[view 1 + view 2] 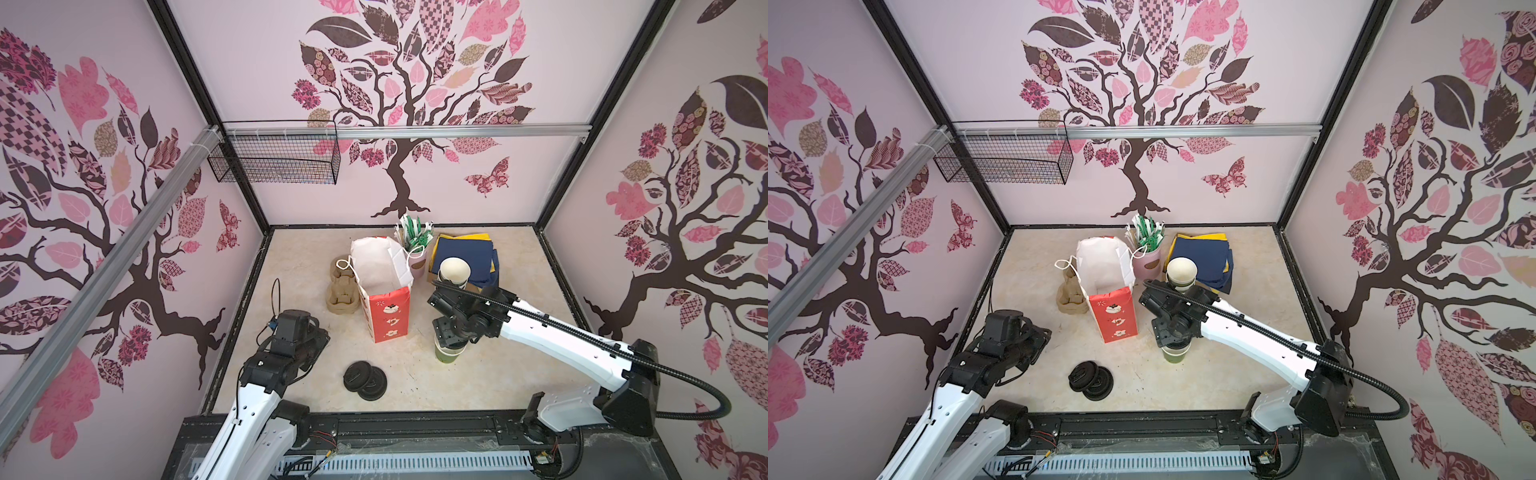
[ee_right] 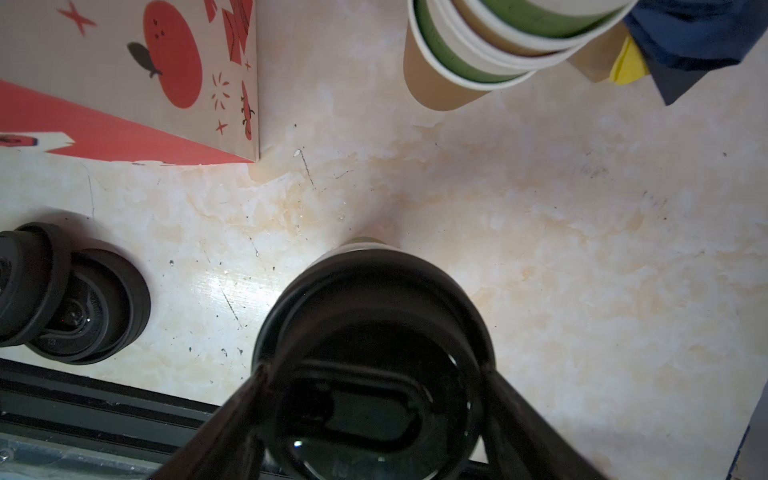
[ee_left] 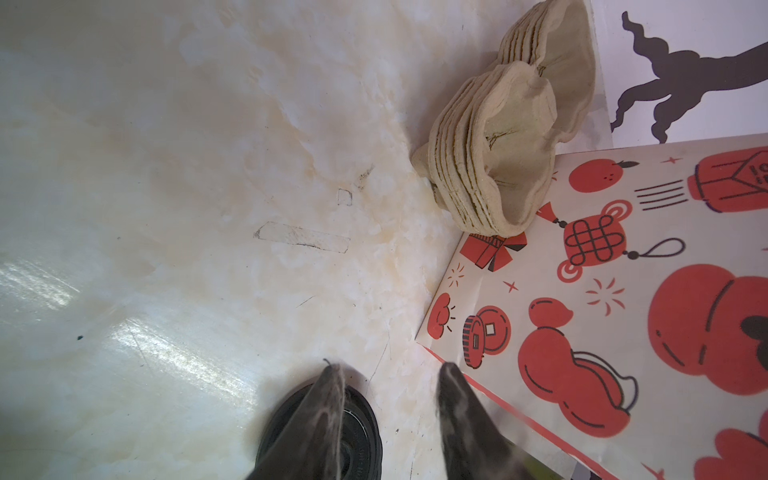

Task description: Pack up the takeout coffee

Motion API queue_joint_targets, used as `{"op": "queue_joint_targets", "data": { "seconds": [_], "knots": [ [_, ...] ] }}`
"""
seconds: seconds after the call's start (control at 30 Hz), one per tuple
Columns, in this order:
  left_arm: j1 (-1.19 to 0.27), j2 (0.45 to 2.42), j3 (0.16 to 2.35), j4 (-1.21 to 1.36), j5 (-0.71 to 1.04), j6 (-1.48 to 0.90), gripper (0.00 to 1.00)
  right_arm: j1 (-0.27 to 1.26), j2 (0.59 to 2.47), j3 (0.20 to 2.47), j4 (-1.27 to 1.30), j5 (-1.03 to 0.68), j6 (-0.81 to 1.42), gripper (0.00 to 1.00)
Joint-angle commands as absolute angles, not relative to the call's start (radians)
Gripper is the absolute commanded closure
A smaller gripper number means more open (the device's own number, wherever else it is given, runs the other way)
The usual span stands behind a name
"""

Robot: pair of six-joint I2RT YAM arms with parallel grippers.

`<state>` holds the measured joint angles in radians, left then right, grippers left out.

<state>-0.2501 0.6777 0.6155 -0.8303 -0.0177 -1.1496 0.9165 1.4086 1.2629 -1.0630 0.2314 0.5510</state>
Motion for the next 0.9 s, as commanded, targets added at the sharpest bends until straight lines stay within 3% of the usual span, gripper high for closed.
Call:
{"op": "queue_joint_targets", "data": {
  "seconds": [0.0,0.87],
  "knots": [
    [-0.245,0.687,0.650,-0.799,-0.020,-1.131,0.58,0.914,1.430,1.247,-1.046,0.198,0.538,0.22],
    [-0.245,0.710,0.658,-0.786,-0.011,-1.132,0.57,0.895,1.424,1.150,-0.971,0.216,0.577,0.22]
  ]
}}
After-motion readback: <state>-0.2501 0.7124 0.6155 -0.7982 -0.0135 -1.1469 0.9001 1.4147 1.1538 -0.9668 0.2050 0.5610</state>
